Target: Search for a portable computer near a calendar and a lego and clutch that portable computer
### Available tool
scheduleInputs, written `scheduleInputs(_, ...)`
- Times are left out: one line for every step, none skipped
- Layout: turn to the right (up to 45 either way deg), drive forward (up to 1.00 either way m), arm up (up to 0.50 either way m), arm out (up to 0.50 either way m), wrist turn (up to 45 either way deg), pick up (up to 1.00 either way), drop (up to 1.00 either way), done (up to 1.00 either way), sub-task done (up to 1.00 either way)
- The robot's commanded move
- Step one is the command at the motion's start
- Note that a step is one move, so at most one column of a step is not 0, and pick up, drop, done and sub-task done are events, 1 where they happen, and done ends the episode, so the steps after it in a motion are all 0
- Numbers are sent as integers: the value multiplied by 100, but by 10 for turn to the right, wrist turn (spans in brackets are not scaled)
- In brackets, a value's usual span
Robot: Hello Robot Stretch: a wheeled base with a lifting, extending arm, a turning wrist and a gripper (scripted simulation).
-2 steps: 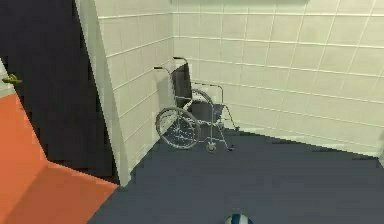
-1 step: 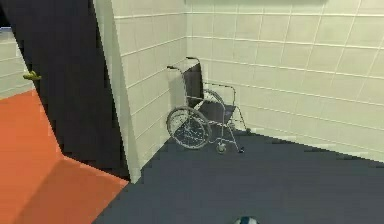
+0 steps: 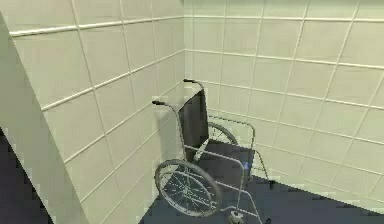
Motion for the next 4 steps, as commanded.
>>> scheduleInputs(210,0,0,0,0,0,0,0,0)
scheduleInputs(0,35,0,0,0,0,0,0,0)
scheduleInputs(420,0,0,0,0,0,0,0,0)
scheduleInputs(0,20,0,0,0,0,0,0,0)
